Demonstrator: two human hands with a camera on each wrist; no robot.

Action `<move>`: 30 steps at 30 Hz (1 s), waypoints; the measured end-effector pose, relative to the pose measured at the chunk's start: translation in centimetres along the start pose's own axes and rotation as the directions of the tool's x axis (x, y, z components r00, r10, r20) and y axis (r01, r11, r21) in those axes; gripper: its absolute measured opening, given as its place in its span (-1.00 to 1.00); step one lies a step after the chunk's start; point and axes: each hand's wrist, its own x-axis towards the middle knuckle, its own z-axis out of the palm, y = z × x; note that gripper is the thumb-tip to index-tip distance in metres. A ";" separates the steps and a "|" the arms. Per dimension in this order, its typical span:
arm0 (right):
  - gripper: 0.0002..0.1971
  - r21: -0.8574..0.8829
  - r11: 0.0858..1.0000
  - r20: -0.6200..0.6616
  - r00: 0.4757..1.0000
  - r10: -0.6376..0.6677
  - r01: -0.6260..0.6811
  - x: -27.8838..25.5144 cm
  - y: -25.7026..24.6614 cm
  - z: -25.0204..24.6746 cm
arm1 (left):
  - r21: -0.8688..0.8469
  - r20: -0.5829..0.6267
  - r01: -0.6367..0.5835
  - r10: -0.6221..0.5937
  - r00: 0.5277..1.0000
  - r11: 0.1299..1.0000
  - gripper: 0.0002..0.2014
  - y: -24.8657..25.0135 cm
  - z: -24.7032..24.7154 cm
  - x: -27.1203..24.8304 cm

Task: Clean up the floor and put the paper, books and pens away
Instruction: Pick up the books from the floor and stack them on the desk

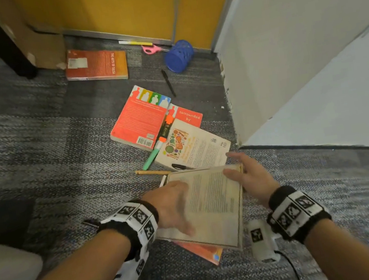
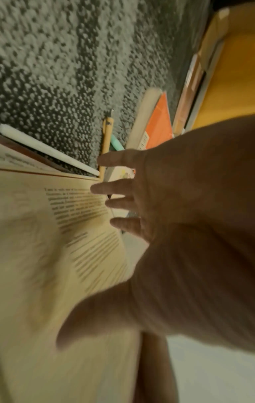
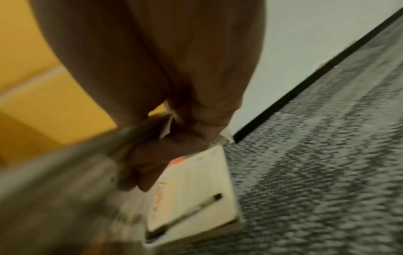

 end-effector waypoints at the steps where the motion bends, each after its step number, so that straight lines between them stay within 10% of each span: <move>1: -0.67 0.016 0.998 -0.013 0.998 -0.066 0.066 -0.7 -1.5 0.1 | 0.027 0.002 -0.047 0.047 0.999 0.999 0.12 0.3 0.1 -0.6; 8: -0.84 0.046 0.951 -0.033 0.952 -0.303 0.305 -4.0 -10.5 2.6 | 0.024 -0.189 -0.139 0.141 0.972 0.990 0.41 0.7 -1.7 -6.9; 12: -0.88 0.217 0.930 -0.118 0.954 -0.277 0.297 -6.1 -14.5 2.8 | 0.153 -0.478 -0.102 0.164 0.863 0.983 -0.23 0.7 -4.0 -10.8; 16: -0.60 0.360 0.891 -0.052 0.959 -0.277 0.277 -7.7 -16.4 2.1 | -0.436 -0.663 -0.240 -0.129 0.738 0.867 -0.76 0.3 -7.0 -14.0; 22: -0.36 -0.096 0.993 0.054 0.997 -0.059 0.064 -8.2 -11.5 4.3 | -0.784 -0.589 -0.422 -0.332 0.737 0.456 -0.77 2.5 -8.7 -16.8; 27: -0.58 0.487 0.841 0.370 0.928 0.046 -0.236 -8.1 -8.2 8.8 | -0.906 -0.422 -0.399 -0.365 0.830 0.141 -0.73 1.7 -9.5 -15.9; 30: -0.66 0.754 0.643 0.170 0.985 0.002 -0.131 -7.0 -8.2 9.4 | -0.925 -0.335 -0.239 -0.340 0.879 0.294 -0.68 -0.9 -10.1 -15.4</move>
